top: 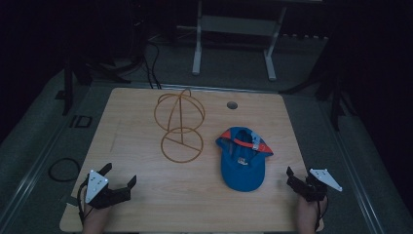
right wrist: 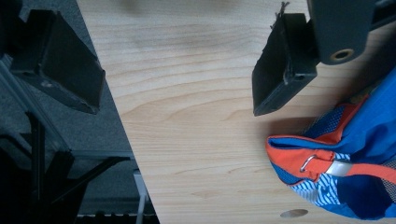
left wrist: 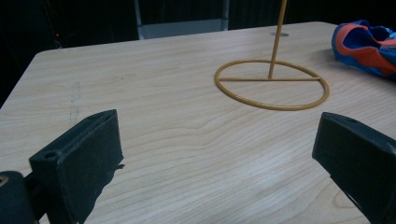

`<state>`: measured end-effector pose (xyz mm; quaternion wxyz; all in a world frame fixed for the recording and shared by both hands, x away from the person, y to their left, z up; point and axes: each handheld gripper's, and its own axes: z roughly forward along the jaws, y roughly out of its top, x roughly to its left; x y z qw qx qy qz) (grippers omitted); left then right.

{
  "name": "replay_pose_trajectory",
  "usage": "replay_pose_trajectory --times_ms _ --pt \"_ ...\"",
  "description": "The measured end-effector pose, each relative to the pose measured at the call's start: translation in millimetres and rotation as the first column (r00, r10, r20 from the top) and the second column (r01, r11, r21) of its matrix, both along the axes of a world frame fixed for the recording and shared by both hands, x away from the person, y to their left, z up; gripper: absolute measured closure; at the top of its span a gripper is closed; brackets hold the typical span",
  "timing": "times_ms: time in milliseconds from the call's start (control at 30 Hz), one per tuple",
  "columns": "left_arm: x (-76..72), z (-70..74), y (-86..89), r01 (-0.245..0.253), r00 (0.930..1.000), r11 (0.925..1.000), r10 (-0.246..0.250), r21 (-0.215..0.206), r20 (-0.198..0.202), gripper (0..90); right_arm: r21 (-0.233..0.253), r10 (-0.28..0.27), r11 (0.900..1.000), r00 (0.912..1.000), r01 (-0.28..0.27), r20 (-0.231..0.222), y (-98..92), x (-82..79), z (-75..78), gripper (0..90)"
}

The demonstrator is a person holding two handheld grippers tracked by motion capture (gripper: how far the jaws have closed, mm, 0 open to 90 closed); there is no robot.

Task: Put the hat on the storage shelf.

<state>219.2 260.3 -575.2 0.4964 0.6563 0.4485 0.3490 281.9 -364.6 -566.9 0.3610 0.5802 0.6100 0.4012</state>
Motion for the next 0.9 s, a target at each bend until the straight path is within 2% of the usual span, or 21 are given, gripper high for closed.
replay_pose_trajectory --times_ms 233,500,600,667,767,833,867,900 --pt "-0.2 0.3 1.9 -0.009 1.0000 0.9997 0.009 -0.021 -0.002 1.9 -0.023 0.035 0.999 0.9989 -0.036 -0.033 4.0 0.7 -0.3 17.1" --pt "-0.7 0.8 1.4 -0.011 0.9999 0.9999 0.011 -0.012 -0.001 1.9 -0.025 0.082 0.996 0.9953 -0.084 -0.051 7.2 1.9 -0.4 16.1" --pt "-1.0 1.1 1.6 -0.011 0.9999 0.9999 0.011 -0.009 0.001 1.9 -0.028 0.121 0.992 0.9904 -0.123 -0.066 10.4 3.9 2.6 15.6" --pt "-1.1 1.3 1.4 -0.010 1.0000 0.9999 0.010 -0.005 0.001 1.9 -0.033 0.138 0.990 0.9885 -0.140 -0.061 14.1 4.9 6.7 15.4" --pt "-1.5 1.7 0.9 -0.005 1.0000 0.9999 0.005 -0.010 0.001 1.9 0.012 0.172 0.985 0.9810 -0.172 -0.089 20.0 9.8 10.8 15.2" --pt "-1.8 1.8 0.7 0.000 1.0000 0.9999 0.000 -0.015 0.000 1.9 -0.006 0.190 0.981 0.9754 -0.192 -0.111 25.0 14.5 15.1 15.2" --pt "-1.8 1.8 0.7 0.000 1.0000 0.9999 0.000 -0.015 0.000 1.9 -0.006 0.190 0.981 0.9754 -0.192 -0.111 25.0 14.5 15.1 15.2" --pt "-2.2 2.0 0.4 0.005 1.0000 0.9996 -0.004 -0.028 0.006 1.9 -0.014 0.202 0.979 0.9741 -0.204 -0.102 28.8 18.9 21.6 15.2"
